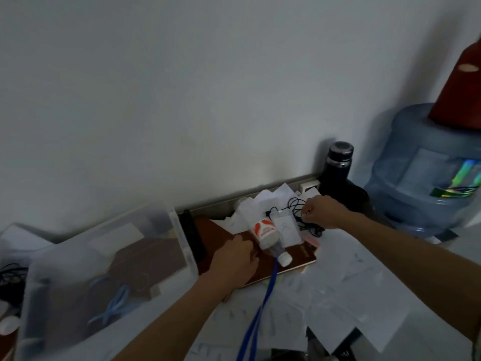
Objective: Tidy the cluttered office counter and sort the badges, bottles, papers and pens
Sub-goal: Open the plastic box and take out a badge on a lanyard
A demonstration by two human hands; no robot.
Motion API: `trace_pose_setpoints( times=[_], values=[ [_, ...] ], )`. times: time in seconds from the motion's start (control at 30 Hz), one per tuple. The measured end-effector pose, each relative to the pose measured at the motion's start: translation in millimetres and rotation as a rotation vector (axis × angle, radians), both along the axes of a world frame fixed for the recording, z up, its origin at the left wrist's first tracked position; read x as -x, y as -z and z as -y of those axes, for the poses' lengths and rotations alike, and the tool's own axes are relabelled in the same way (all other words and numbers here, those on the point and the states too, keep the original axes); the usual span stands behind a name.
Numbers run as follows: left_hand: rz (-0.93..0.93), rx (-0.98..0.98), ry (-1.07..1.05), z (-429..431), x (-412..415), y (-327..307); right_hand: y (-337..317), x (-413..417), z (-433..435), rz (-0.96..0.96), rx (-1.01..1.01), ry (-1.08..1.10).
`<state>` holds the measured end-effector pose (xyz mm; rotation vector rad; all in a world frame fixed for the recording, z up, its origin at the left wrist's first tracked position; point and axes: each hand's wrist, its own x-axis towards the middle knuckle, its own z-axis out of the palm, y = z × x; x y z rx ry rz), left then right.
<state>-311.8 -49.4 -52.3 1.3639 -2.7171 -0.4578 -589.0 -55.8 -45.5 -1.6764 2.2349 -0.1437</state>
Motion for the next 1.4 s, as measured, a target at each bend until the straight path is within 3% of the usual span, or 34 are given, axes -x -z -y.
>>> trace_pose_setpoints(
  times=[0.23,0.37,0.53,0.7,0.8,0.9,1.1,1.17,1.27,1.3,1.4],
  values=[
    [0.253,-0.135,-0.161,-6,-17,57,40,-14,27,0.046,-0.032,-0.035],
    [0.267,-0.188,-0.163,-8,-20,61,56,-23,35,-0.084,-0.085,0.006],
    [0.270,-0.210,-0.163,-5,-20,60,46,-5,42,-0.059,0.116,0.042],
    [0.218,-0.268,-0.198,3,-22,54,-23,10,52,0.366,0.351,0.058],
    [0.144,-0.298,-0.215,10,-19,43,-80,5,48,0.586,0.393,0.023],
    [-0.007,-0.316,-0.266,16,-16,32,-129,-4,37,0.760,0.419,-0.008],
    [-0.605,-0.202,-0.551,21,5,-3,-180,-19,30,1.166,0.347,-0.125],
    [-0.823,-0.438,-0.603,18,16,-18,-186,-26,32,1.241,0.307,-0.163],
    [-1.114,-1.077,-0.567,12,24,-37,-188,-37,35,1.241,0.255,-0.205],
    [-1.138,-1.188,-0.513,7,23,-42,-187,-39,36,1.213,0.257,-0.204],
    [-1.159,-1.133,-0.424,1,10,-50,-181,-36,45,1.219,0.304,-0.119]
  ],
)
